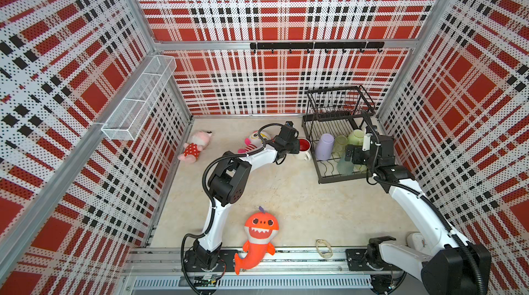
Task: Load cups into a dish rack
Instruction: Move the cup to the center of the table.
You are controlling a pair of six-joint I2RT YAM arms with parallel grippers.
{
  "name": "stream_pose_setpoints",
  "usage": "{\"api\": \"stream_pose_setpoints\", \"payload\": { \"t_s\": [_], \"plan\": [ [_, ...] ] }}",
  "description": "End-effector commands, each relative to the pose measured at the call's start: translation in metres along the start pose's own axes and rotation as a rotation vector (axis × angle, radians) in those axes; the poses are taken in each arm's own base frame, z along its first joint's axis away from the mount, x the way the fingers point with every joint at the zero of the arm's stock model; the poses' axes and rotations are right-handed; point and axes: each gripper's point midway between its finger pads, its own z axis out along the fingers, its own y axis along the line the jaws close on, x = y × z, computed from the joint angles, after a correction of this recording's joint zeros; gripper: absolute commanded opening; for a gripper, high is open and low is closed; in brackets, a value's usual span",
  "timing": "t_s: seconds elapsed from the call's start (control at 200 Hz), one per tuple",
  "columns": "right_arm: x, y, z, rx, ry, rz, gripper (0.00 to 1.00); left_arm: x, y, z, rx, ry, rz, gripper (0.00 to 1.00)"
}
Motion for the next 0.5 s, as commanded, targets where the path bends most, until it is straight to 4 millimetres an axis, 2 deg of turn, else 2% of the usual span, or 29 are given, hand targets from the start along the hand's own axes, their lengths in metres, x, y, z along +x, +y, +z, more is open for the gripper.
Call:
{"api": "stream_pose_setpoints", "payload": {
  "t_s": [0.0, 0.17, 0.286, 0.496],
  "plan": [
    [-0.009, 0.002, -0.003, -0.02, -0.031, 0.01, 1.0, 0.012, 0.002, 0.003, 0.002, 0.054, 0.009, 0.28],
    [-0.009, 0.005, -0.002, -0.034, -0.03, 0.012, 1.0, 0.008, 0.005, -0.005, 0.031, 0.057, -0.037, 0.09],
    [-0.007, 0.005, -0.001, -0.035, -0.024, 0.013, 1.0, 0.004, 0.007, -0.01, 0.036, 0.049, -0.045, 0.02],
    [-0.006, 0.006, -0.002, -0.04, -0.021, 0.015, 1.0, -0.004, 0.009, -0.024, 0.049, 0.026, -0.055, 0.0]
  ]
}}
